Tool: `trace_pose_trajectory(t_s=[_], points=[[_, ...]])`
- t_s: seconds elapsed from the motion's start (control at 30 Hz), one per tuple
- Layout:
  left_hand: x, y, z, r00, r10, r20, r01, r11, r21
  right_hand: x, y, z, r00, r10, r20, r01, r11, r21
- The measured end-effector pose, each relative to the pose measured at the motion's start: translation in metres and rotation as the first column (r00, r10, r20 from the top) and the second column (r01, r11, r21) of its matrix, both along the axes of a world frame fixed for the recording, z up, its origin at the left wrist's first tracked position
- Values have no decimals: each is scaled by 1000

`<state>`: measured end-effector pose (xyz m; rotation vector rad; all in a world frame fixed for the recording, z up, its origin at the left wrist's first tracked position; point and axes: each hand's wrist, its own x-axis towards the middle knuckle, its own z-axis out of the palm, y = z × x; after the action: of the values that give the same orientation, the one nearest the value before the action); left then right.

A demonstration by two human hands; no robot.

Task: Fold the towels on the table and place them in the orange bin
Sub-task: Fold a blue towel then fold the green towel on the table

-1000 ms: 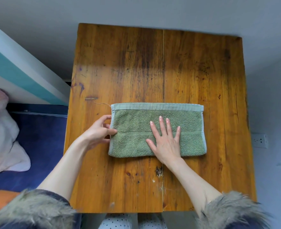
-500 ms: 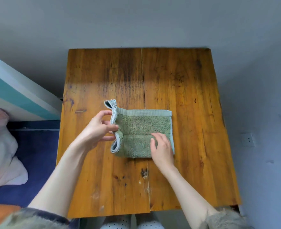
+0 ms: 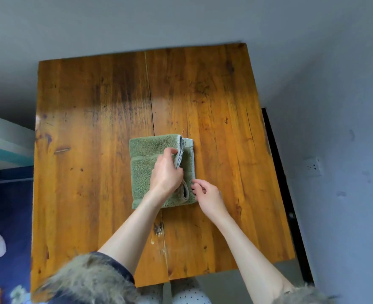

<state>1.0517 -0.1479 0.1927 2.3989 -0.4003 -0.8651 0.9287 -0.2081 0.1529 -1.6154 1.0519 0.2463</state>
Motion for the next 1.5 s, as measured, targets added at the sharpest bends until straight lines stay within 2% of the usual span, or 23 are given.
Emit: trace_pose_trajectory(t_s=[0.27, 0.5, 0.67, 0.73, 0.8, 0.9, 1.0, 1.07, 1.17, 1.5], points=[[-17, -13, -13, 997, -62, 50, 61, 998, 33, -2, -8, -6, 1000, -24, 10, 23, 996, 88], [-17, -5, -15, 996, -63, 55, 67, 995, -74, 1, -9, -6, 999, -37, 8, 36, 992, 120], [-12, 0, -21, 986, -47, -160, 22, 988, -156, 5, -10, -5, 993, -116, 17, 113, 984, 138], [-11, 8, -21, 996, -42, -85, 25, 981, -191, 10, -11, -2, 993, -112, 27, 108, 987, 119], [-8, 20, -19, 995, -13, 102, 35, 976, -215, 21, -14, 2, 996, -75, 37, 73, 995, 71], [6, 40, -25, 935, -27, 354, 79, 988, -134, 44, -20, 4, 997, -59, 41, 60, 998, -26], [18, 56, -37, 875, -116, 469, 135, 991, -7, 69, -25, 2, 998, -54, 15, 55, 997, -59], [19, 64, -45, 813, -249, 527, 234, 967, 97, 80, -27, -1, 999, -42, -23, 40, 997, -62], [14, 68, -52, 728, -420, 542, 345, 908, 239, 84, -31, -5, 998, -61, -6, 60, 995, -80], [-5, 71, -75, 666, -568, 484, 424, 821, 381, 73, -38, -6, 996, -26, 88, 29, 999, -24]])
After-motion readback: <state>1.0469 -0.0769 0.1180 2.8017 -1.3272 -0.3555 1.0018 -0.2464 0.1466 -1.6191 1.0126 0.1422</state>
